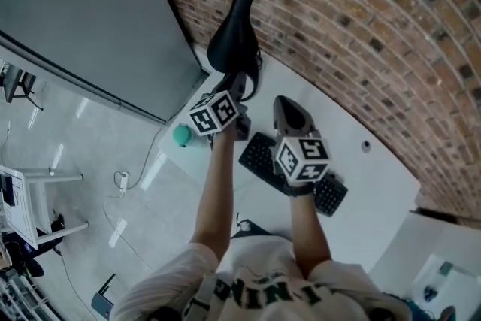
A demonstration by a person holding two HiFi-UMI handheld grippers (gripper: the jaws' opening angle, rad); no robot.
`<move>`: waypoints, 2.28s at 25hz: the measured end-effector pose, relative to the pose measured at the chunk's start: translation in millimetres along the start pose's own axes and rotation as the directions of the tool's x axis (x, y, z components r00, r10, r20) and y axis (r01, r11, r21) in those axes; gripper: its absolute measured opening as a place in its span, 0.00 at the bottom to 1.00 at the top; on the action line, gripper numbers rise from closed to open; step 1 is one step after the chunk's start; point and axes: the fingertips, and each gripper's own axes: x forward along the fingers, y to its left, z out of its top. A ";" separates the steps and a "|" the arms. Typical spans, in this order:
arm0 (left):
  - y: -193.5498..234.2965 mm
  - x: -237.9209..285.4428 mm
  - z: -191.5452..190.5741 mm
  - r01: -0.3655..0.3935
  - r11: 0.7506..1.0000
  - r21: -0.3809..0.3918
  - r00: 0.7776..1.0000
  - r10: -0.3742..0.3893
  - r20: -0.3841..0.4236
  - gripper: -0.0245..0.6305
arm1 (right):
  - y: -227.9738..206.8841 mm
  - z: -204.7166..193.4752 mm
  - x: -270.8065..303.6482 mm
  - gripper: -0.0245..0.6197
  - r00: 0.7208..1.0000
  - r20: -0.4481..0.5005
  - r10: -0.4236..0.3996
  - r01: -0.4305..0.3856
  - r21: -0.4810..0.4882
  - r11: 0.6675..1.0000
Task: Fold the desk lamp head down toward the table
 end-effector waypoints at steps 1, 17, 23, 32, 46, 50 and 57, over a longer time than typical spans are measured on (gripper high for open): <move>0.0 -0.4 0.2 -0.004 1.000 0.001 1.000 0.004 0.001 0.12 | -1.4 0.3 -0.5 0.05 1.000 0.000 -0.003 0.003 0.001 1.000; -9.4 -33.7 -2.7 -0.074 0.961 0.267 0.994 0.092 -0.055 0.11 | 7.1 10.3 -32.3 0.05 0.999 0.034 -0.001 0.002 -0.006 1.000; -31.9 -76.0 4.0 -0.077 0.936 0.343 0.995 0.093 -0.032 0.08 | 14.7 25.8 -56.2 0.05 0.997 0.081 -0.003 0.006 -0.039 0.999; -66.5 -159.9 32.8 -0.143 0.871 0.470 0.989 0.111 0.095 0.04 | 34.3 38.3 -89.5 0.05 0.992 0.128 -0.003 0.018 -0.111 0.994; -96.2 -268.0 39.9 -0.218 0.796 0.565 0.962 0.076 0.264 0.04 | 72.6 37.0 -124.9 0.04 0.985 0.171 -0.006 0.041 -0.206 0.978; -88.2 -288.0 28.6 -0.215 0.820 0.530 0.963 0.089 0.253 0.04 | 80.9 27.7 -128.9 0.04 0.986 0.169 -0.009 0.043 -0.201 0.979; -77.3 -306.3 18.0 -0.219 0.819 0.530 0.965 0.103 0.240 0.04 | 103.7 14.5 -129.8 0.04 0.988 0.152 0.010 0.024 -0.225 0.974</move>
